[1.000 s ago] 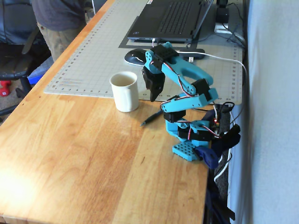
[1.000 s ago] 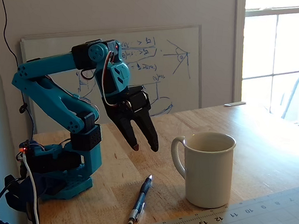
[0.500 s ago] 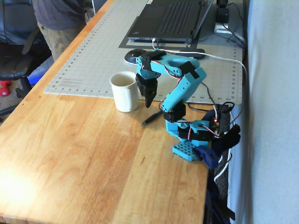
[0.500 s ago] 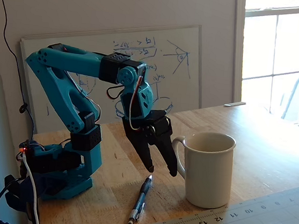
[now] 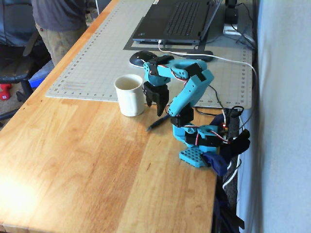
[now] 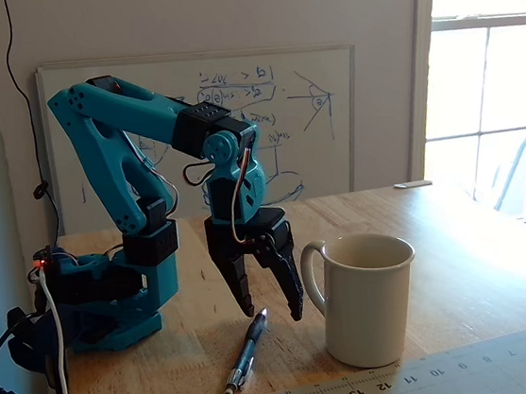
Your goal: Grasp a pen and put it in a mug.
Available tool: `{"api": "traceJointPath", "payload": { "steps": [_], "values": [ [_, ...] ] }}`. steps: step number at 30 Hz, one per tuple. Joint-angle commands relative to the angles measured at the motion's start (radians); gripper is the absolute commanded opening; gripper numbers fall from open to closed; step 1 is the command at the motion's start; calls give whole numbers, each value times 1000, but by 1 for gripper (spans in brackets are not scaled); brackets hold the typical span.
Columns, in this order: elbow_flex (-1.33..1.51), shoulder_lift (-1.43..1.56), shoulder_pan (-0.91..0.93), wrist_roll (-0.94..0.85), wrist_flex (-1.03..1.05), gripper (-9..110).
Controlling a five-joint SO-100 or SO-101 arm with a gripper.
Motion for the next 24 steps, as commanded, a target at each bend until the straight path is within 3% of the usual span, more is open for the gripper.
{"api": "traceJointPath", "payload": {
  "steps": [1, 24],
  "values": [
    [11, 6, 46, -20, -12, 24],
    [137, 2, 72, -21, -28, 24]
  ]
}}
